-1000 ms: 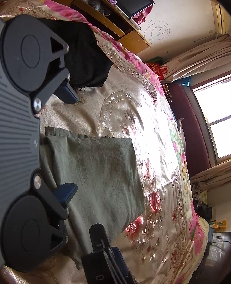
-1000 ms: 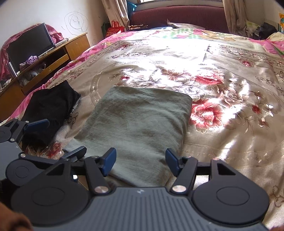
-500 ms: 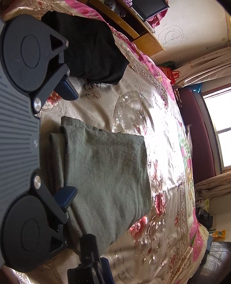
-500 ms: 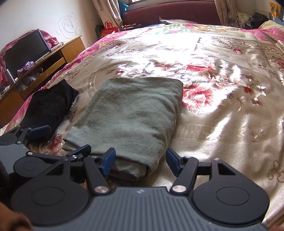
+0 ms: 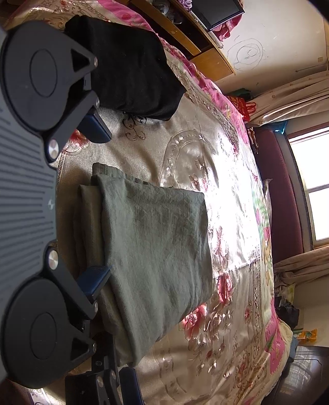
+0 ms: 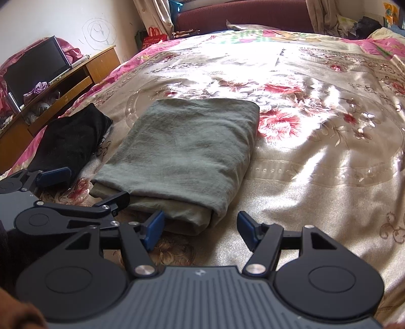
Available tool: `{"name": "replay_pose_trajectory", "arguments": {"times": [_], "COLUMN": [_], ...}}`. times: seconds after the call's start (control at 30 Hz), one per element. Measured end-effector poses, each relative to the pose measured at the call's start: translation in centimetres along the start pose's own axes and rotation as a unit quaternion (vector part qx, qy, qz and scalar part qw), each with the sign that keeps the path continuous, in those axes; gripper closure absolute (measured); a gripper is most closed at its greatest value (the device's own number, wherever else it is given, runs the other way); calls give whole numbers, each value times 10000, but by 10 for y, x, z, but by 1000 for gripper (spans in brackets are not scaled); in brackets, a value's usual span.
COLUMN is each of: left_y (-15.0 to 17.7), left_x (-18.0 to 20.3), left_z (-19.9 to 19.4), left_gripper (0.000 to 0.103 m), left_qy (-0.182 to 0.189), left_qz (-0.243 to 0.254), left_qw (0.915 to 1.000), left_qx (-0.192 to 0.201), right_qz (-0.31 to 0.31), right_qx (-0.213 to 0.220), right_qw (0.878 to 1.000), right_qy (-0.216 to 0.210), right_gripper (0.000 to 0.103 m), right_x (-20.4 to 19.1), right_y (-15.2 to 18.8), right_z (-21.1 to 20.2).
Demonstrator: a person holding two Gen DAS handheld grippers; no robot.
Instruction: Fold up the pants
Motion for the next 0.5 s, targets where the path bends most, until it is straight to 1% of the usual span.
{"name": "replay_pose_trajectory", "arguments": {"times": [0.13,0.23,0.33,0.5], "left_y": [-2,-2,-1,-2], "left_x": [-1,1,4,6], "left_z": [-7,-14,-17,-20], "left_gripper": [0,0,0,0], "left_qy": [6,17,-69,-82], "left_qz": [-39,3,131,166], "left_qw": [10000,9999,9998,9997], "left_qx": [50,104,142,157], "right_qz": [-98,-19,-21,11], "right_qx": [2,-37,-30,-7], "right_qw": [9998,9999,9999,9999], "right_qy": [163,137,151,156], "right_gripper": [38,38,38,38], "right_x": [2,4,4,5], "right_y": [4,7,7,8], "right_z": [-2,-2,-3,-5]}}
Point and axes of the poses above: each gripper's, at about its wrist camera, not at the fingertips, and z roughly the way its jaws point, x to its right, y to its underside, the point moved 7 cm from there along z, roughly the way its jaws point, and after that the axes turned 6 degrees about x, right-handed, at the moved point
